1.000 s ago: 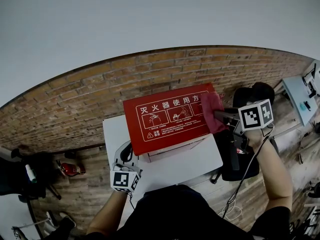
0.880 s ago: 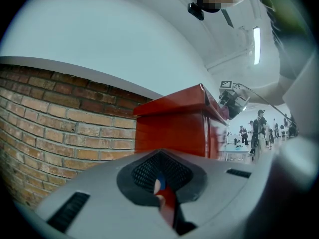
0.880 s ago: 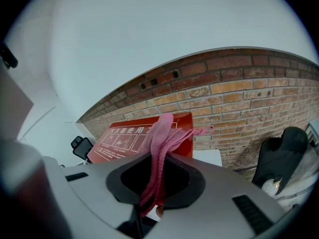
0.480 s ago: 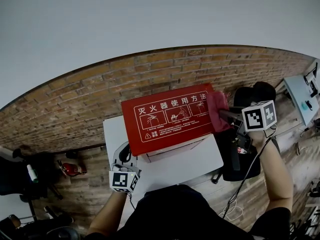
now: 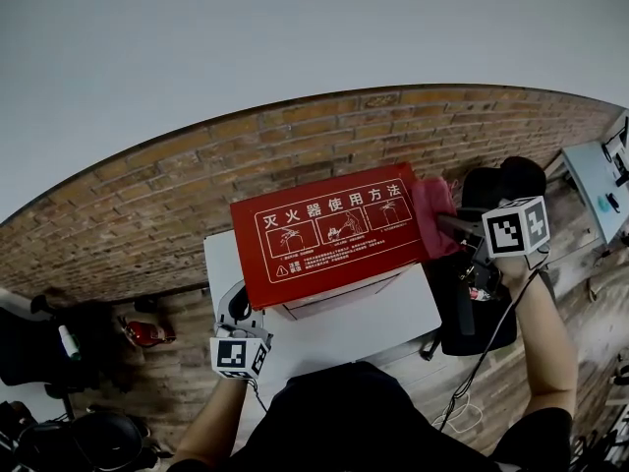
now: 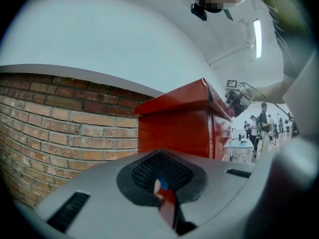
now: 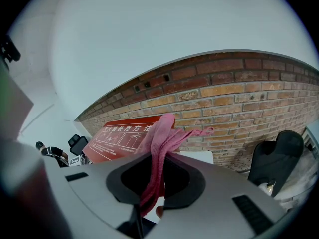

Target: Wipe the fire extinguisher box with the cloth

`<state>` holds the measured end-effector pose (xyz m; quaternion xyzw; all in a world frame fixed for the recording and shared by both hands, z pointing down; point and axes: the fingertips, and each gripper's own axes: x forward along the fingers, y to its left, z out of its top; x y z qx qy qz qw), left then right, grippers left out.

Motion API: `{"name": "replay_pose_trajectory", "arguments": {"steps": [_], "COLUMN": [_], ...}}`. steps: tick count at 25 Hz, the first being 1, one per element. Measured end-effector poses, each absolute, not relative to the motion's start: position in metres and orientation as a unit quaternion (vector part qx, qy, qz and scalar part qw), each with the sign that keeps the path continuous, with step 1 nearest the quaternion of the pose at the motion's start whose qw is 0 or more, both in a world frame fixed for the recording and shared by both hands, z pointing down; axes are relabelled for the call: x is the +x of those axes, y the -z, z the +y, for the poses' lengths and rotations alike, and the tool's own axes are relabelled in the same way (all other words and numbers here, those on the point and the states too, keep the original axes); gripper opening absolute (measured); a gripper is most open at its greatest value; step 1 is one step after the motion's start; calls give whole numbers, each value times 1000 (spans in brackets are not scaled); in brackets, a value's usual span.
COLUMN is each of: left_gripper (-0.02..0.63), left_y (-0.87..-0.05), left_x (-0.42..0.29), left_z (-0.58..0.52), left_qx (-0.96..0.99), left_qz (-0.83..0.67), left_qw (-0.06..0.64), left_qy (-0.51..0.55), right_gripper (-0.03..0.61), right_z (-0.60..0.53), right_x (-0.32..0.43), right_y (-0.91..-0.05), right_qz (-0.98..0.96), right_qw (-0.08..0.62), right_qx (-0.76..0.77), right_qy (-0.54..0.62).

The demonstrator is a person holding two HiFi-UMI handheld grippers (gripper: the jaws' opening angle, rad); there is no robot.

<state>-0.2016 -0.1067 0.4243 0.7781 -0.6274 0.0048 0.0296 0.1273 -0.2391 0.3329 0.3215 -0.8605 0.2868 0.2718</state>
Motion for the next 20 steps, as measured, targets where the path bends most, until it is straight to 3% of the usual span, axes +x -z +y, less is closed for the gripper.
{"name": "replay_pose_trajectory", "arguments": {"steps": [20], "left_gripper": [29], "left_y": [-408], "left_x": [-237], "left_z": [-115], "left_qx": [723], "left_qz": [-690], "left_qw": [12], "left_qy": [-27], "right_gripper": [61], "right_z": [-258], "right_x": [165], "right_y": [-343], "right_qz": [-874], "right_qw": [221], "right_qx": [305], "right_qy": [-308]}}
